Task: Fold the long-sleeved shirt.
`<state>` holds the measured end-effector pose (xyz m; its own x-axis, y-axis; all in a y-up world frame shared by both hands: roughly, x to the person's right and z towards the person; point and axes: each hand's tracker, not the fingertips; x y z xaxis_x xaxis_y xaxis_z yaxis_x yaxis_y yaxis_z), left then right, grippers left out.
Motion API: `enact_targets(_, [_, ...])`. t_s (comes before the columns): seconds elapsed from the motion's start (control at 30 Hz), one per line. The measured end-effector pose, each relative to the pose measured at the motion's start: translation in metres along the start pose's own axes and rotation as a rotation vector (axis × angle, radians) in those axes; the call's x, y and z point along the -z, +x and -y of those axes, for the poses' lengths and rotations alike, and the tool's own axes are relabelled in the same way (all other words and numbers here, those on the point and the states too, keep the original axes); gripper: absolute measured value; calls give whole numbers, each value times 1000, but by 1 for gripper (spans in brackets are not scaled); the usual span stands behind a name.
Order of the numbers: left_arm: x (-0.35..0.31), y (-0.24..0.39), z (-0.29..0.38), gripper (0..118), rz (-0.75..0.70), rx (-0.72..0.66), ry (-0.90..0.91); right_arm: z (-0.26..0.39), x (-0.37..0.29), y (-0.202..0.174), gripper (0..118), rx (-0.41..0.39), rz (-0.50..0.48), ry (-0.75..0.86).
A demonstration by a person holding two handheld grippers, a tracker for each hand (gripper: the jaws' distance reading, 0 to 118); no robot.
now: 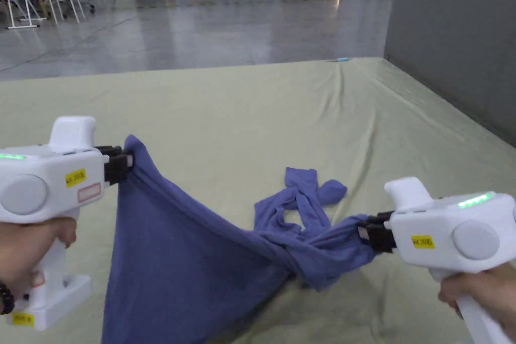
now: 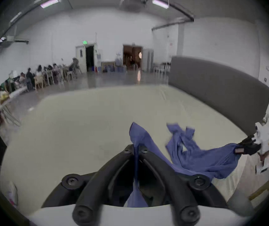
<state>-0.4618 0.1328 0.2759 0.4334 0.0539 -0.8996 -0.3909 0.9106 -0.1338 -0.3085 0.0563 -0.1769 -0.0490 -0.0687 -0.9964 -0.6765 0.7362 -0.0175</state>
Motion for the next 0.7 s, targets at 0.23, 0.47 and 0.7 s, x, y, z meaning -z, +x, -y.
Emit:
enact_targets(0.23, [-68, -47, -98, 0, -105, -62, 244, -145, -20, -16, 4, -18, 10, 213])
enact_targets(0.47, [-69, -75, -205, 0, -199, -57, 388, -297, -41, -28, 4, -20, 84, 329])
enact_targets(0.7, [-44, -104, -305, 0, -282, -47, 446, -418, -58, -14, 4, 2, 136, 424])
